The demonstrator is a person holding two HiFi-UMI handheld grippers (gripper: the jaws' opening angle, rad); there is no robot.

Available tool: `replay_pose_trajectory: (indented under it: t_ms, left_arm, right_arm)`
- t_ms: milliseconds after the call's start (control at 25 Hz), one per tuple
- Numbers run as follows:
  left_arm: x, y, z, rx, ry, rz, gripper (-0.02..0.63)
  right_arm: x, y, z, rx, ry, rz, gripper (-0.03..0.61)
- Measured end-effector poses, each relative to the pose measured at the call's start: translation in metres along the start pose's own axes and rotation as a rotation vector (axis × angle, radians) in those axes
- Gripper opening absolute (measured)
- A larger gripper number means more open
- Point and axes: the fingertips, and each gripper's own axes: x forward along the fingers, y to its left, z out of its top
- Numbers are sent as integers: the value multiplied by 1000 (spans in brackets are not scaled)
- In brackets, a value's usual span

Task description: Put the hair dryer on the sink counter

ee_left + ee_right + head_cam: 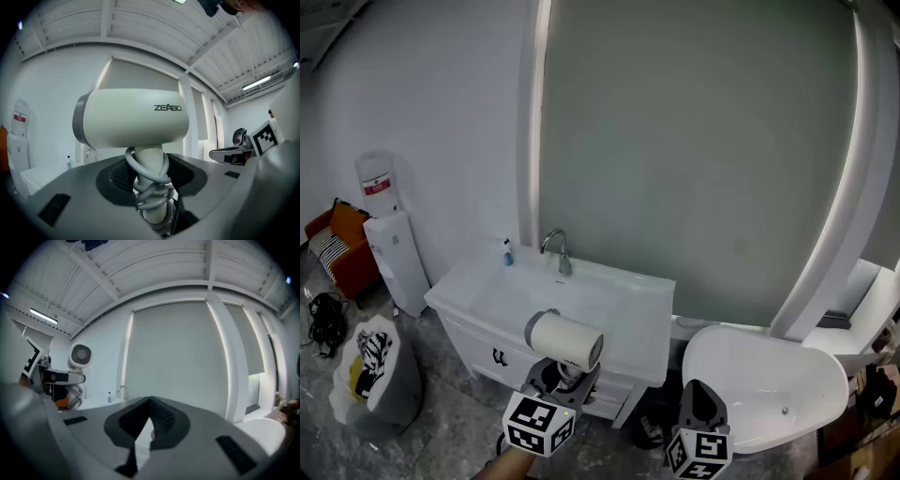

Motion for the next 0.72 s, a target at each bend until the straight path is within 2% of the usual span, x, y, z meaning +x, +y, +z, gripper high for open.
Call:
replay_pose_trajectory:
  t_ms: [120, 720]
  left_arm:
    - [0, 4, -1, 4, 6, 2, 193]
    - [-2, 2, -4, 0, 19, 17, 193]
  right_arm:
    - [2, 4, 0, -22, 4, 1, 21]
    - [1, 2, -5, 1, 4, 23, 21]
